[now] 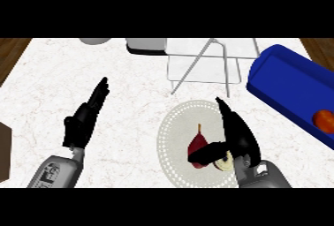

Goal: Pick the pear from the placemat and place it in the tiered shelf

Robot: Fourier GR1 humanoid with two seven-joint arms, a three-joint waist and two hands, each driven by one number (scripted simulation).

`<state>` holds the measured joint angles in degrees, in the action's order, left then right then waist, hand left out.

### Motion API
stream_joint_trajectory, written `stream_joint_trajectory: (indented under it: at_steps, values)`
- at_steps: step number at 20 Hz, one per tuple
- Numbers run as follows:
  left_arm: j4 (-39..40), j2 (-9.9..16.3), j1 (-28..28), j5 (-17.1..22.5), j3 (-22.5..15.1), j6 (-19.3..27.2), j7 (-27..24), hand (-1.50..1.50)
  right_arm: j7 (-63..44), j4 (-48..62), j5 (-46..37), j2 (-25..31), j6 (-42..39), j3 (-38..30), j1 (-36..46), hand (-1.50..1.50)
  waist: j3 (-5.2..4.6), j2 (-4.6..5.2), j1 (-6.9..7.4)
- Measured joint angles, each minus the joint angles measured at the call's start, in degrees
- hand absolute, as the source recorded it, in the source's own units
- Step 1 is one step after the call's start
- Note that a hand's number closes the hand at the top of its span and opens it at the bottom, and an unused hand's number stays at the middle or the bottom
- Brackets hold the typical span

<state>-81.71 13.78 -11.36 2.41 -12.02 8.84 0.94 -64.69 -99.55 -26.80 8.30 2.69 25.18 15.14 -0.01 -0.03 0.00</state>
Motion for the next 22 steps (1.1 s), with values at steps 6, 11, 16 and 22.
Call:
stream_joint_trajectory:
  at_steps: [6,11,16,22]
  values:
    - [-0.37,-0.55,1.34,-0.66,1.06,-1.15,-0.89,0.0,1.11,2.06,-2.96,-2.54,-0.87,0.21,-1.39,-1.5,0.0,0.0,0.04]
    - [-0.48,-1.63,1.68,-1.99,1.33,-1.4,-0.69,0.0,2.93,6.37,-4.5,-3.83,-1.55,-1.92,-1.07,-1.5,0.0,0.02,0.09]
    - [0.1,-3.04,0.9,-3.31,2.09,-1.84,-0.08,0.0,3.97,8.17,-6.15,-5.42,-2.25,-2.64,-2.27,-1.5,0.0,0.02,0.02]
    - [-0.64,-2.94,1.22,-3.67,4.66,-4.2,0.21,0.0,5.88,10.55,-7.31,-6.65,-2.82,-4.1,-3.74,-1.5,0.01,0.02,0.04]
